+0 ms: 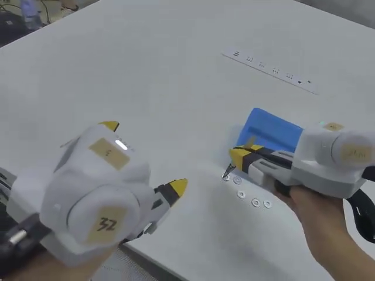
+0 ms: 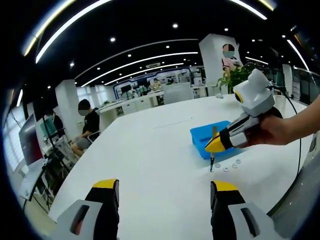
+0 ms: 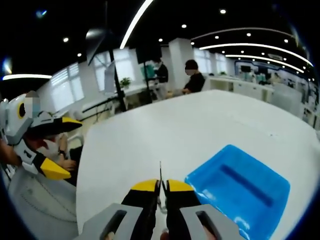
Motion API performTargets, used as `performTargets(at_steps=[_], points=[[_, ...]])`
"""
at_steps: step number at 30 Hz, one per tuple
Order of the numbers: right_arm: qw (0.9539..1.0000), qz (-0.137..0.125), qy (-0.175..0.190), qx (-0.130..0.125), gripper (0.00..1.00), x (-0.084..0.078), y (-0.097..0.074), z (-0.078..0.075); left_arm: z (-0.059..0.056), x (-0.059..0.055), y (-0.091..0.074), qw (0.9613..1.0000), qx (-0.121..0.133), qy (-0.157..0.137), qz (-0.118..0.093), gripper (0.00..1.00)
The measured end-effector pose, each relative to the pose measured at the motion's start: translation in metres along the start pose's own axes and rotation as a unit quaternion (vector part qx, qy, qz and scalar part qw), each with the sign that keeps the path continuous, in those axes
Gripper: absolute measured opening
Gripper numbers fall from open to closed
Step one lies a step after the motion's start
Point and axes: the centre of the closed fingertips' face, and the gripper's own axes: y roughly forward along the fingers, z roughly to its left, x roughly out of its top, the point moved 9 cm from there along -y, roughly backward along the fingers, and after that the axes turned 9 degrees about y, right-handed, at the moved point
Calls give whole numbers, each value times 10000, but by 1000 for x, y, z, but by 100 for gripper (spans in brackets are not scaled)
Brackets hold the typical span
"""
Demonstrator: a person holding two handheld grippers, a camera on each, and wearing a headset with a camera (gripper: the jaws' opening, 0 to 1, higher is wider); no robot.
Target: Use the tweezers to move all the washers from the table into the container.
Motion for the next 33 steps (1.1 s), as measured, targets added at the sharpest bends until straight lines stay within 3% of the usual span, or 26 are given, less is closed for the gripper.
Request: performTargets(at_steps=[23,28,33], points=[[9999,143,0,-7,2,-5,-7,0,1,0,0,10000,7,-66,1,77],[9995,196,-254,1,2,-6,-7,6,-3,-1,3,9997,-189,-129,74,86],[9982,260,-487,-215,1,-3,-5,6,-8,1,4,9990,-373,-234,-61,95]])
